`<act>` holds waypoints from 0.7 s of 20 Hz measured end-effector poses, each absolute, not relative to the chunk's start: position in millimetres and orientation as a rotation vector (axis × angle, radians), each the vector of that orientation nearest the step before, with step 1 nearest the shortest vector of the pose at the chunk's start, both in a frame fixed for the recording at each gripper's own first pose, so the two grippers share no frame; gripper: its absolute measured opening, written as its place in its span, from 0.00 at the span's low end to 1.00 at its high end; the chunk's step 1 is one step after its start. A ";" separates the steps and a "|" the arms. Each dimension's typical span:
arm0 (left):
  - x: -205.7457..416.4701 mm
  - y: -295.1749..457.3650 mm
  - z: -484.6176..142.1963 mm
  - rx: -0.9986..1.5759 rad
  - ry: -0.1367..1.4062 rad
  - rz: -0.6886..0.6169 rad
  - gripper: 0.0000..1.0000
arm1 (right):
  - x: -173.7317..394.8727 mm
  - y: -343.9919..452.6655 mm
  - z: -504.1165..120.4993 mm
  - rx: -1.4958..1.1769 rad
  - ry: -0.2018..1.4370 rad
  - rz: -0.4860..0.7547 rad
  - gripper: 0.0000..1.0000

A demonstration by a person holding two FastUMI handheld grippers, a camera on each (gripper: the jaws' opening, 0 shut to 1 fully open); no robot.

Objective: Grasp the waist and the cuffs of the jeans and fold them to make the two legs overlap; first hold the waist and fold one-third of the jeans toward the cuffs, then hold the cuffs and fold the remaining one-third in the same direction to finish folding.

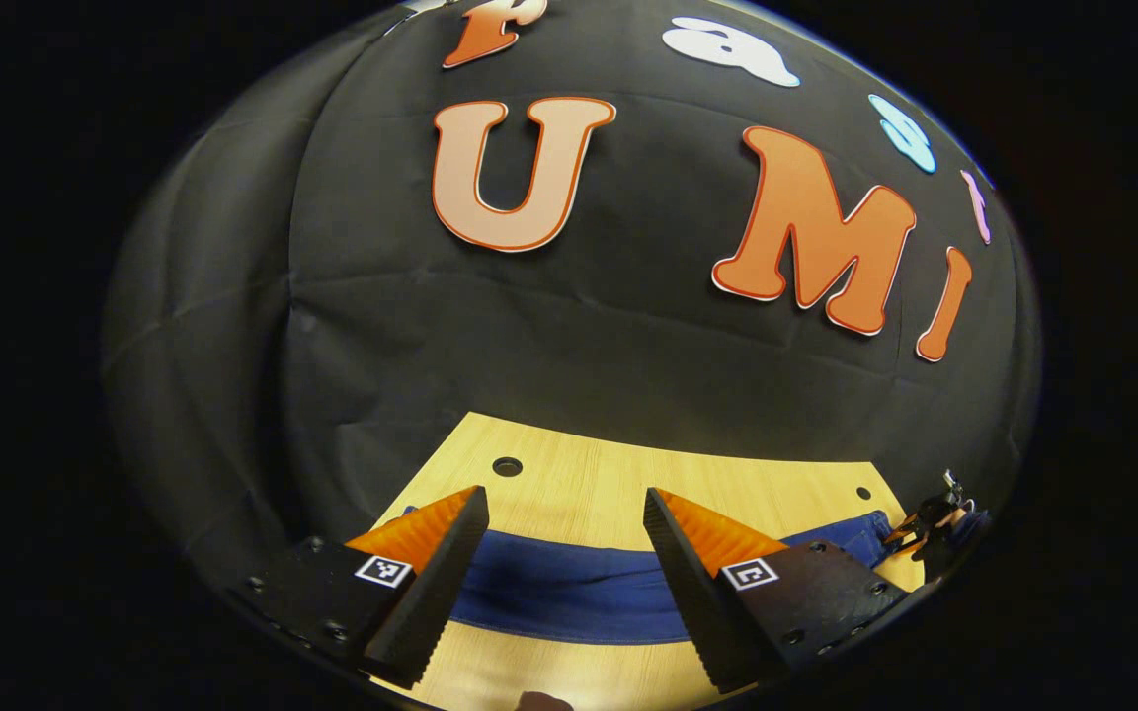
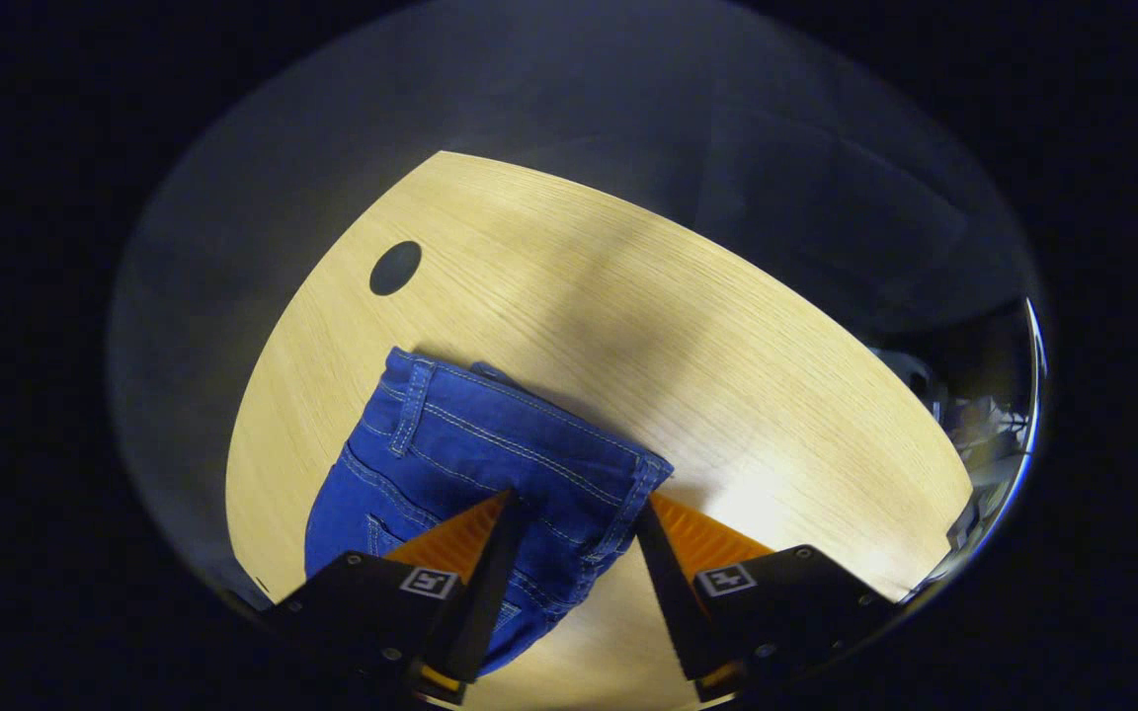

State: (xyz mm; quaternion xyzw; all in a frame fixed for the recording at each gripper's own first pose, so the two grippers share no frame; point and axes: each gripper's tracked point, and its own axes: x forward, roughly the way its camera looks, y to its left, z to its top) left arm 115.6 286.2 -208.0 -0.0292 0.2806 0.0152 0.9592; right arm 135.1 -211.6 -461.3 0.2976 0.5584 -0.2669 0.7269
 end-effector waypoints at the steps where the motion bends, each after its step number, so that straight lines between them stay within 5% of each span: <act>1: 113.5 282.2 -209.4 -0.056 0.573 0.032 0.98 | 132.9 -207.4 -463.6 0.652 1.221 -0.569 0.64; 6: 96.0 282.2 -211.6 -0.073 0.590 0.035 0.98 | 123.2 -209.8 -457.7 0.758 1.195 -0.529 0.25; 14: 80.4 276.6 -218.4 -0.111 0.615 0.013 0.98 | 123.8 -231.8 -415.8 0.816 1.031 -0.490 0.24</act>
